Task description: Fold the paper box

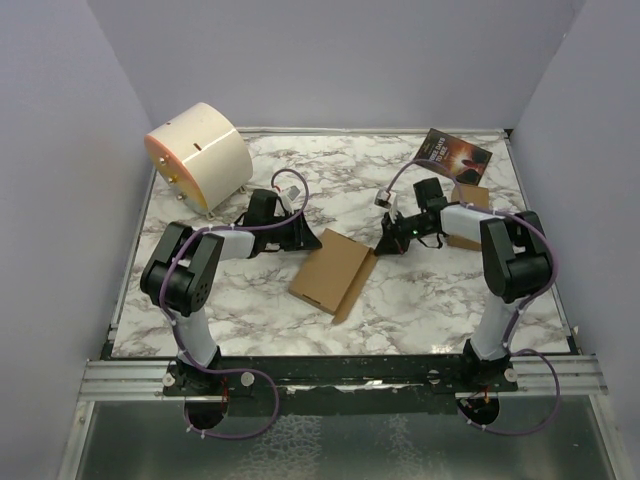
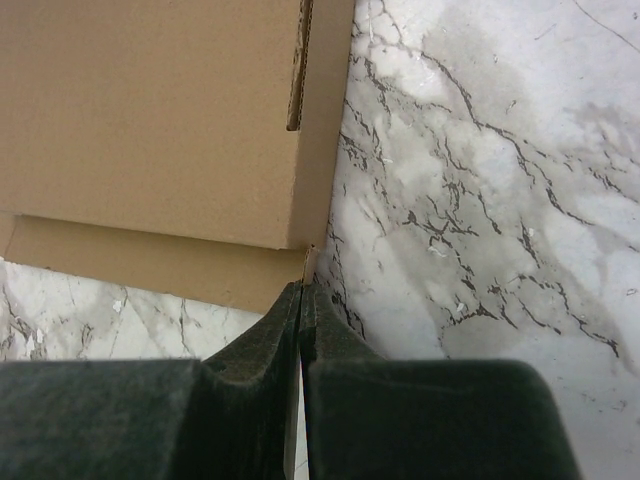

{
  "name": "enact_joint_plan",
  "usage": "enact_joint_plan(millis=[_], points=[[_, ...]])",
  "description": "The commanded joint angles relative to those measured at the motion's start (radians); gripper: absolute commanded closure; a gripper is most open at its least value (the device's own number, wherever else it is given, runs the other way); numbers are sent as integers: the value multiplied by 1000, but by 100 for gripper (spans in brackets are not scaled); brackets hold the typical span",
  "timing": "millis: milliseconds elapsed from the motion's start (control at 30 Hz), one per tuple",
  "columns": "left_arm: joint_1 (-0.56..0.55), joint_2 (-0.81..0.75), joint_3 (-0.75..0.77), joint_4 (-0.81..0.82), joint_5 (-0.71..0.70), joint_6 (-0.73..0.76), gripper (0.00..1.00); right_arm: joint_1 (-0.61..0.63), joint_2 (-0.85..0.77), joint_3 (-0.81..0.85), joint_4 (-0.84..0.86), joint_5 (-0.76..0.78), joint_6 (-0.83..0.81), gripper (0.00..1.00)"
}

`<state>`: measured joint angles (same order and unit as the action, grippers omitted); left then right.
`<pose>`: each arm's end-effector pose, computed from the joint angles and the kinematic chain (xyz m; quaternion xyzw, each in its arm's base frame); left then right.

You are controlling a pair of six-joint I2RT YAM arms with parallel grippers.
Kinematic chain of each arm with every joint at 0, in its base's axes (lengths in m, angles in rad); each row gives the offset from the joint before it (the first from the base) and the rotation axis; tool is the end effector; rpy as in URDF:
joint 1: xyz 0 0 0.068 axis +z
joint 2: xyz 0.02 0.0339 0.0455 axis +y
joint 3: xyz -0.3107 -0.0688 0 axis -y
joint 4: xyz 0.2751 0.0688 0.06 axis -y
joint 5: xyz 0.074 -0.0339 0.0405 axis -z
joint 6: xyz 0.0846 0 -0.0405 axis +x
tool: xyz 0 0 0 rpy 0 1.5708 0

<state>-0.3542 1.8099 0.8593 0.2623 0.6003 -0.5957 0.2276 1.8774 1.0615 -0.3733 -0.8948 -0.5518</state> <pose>0.3711 -0.1882 0.1350 0.0213 0.8727 -0.4243 0.2406 0.3682 0.1530 0.1327 -0.4122 0.7877 0.3916 0.2373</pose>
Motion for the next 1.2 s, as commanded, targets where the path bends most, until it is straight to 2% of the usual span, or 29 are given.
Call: enact_joint_plan(millis=[0, 367, 667, 733, 833, 900, 1033, 1167], points=[[9, 41, 9, -16, -12, -1, 69, 19, -43, -30, 56, 27, 24, 99], [17, 43, -13, -3, -8, -7, 70, 22, -112, -126, 141, 35, 20, 99], [18, 32, -20, 3, -3, -13, 70, 29, -112, -128, 155, 41, 34, 97], [18, 25, -24, 9, -1, -16, 70, 29, -111, -110, 147, 64, 45, 91], [17, 12, -37, 24, 5, -26, 70, 27, -127, -72, 123, 111, 47, 72], [17, 6, -45, 35, 9, -37, 69, 22, -158, -53, 102, 143, 29, 64], [18, -9, -57, 50, 7, -47, 69, 13, -255, -45, 36, 137, -58, 59], [17, -53, -74, 52, -33, -52, 68, 13, -393, -54, -139, -7, -269, 57]])
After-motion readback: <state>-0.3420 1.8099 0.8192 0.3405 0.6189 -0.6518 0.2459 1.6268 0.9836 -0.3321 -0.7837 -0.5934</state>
